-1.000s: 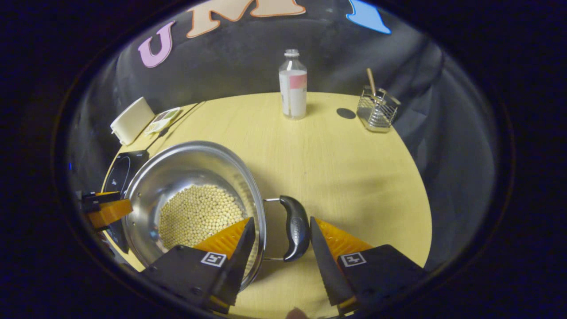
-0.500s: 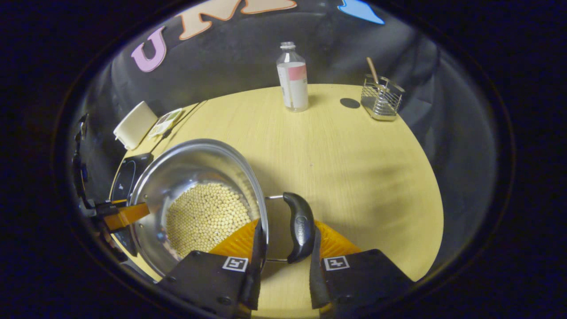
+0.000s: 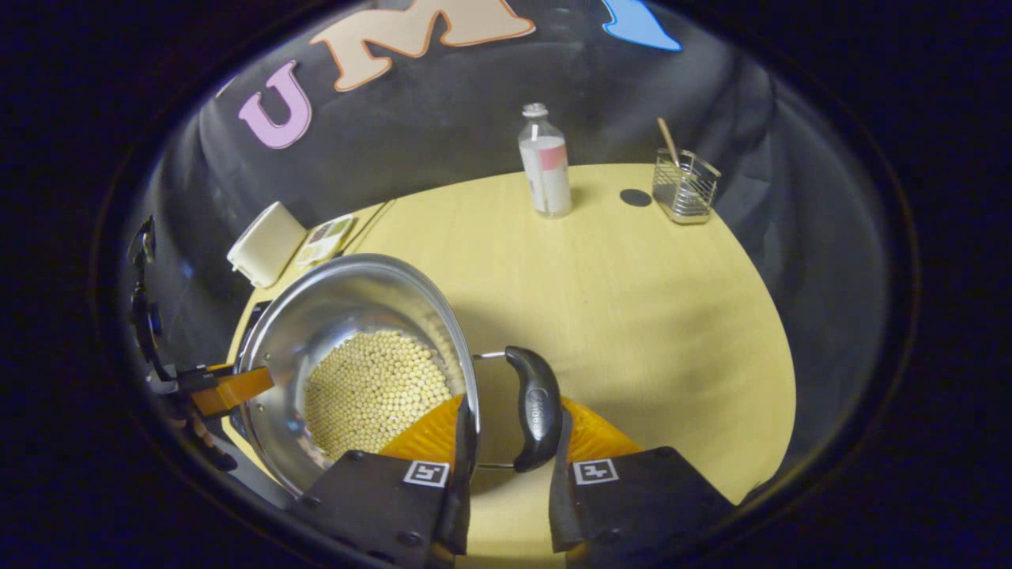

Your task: First push the handle of the pot to place it horizontally, then grasp the pot with both hands and set it on the induction cooktop.

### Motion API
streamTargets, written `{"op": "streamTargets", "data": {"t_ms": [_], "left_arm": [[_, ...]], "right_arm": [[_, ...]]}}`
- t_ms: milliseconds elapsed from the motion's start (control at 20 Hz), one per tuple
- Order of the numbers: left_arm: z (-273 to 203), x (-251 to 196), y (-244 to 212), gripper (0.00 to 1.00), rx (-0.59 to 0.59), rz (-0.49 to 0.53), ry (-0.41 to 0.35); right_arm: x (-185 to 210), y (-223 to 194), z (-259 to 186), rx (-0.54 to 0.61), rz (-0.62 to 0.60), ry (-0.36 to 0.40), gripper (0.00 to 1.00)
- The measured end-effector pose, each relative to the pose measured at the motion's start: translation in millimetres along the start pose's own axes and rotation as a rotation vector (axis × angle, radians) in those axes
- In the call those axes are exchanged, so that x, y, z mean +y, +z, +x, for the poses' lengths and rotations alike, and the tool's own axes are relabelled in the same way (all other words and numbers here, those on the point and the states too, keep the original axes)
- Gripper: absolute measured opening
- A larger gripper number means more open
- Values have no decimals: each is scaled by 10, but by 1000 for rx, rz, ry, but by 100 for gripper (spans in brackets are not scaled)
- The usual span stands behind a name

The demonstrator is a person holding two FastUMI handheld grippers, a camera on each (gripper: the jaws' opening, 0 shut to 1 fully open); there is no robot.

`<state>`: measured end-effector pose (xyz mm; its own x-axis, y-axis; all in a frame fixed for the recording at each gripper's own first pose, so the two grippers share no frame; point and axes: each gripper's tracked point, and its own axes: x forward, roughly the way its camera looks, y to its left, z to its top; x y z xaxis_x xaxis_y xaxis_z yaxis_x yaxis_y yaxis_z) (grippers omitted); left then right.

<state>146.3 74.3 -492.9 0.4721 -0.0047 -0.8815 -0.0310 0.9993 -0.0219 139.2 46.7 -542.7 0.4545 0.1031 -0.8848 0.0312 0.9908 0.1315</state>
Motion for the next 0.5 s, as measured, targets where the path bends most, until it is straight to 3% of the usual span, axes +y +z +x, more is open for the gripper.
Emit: {"op": "streamTargets", "data": {"t_ms": [150, 250, 300, 350, 450, 500], "left_arm": [[-124, 386, 104, 59, -23, 2, 14], [-150, 679, 149, 59, -29, 6, 14], [-140, 835, 158, 59, -28, 3, 13], [-122, 994, 150, 59, -23, 1, 10], [-77, 1289, 153, 59, -10, 4, -11], [-58, 1423, 167, 60, -5, 9, -25]], "right_arm": [[408, 40, -17, -12, 5, 31, 37], [702, 35, 18, -12, 0, 38, 42], [856, 23, 54, -8, -3, 39, 37], [1005, 2, 87, -4, -2, 36, 42], [1282, -37, 130, 2, 8, 14, 37], [1420, -74, 154, 5, 6, 1, 42]]}}
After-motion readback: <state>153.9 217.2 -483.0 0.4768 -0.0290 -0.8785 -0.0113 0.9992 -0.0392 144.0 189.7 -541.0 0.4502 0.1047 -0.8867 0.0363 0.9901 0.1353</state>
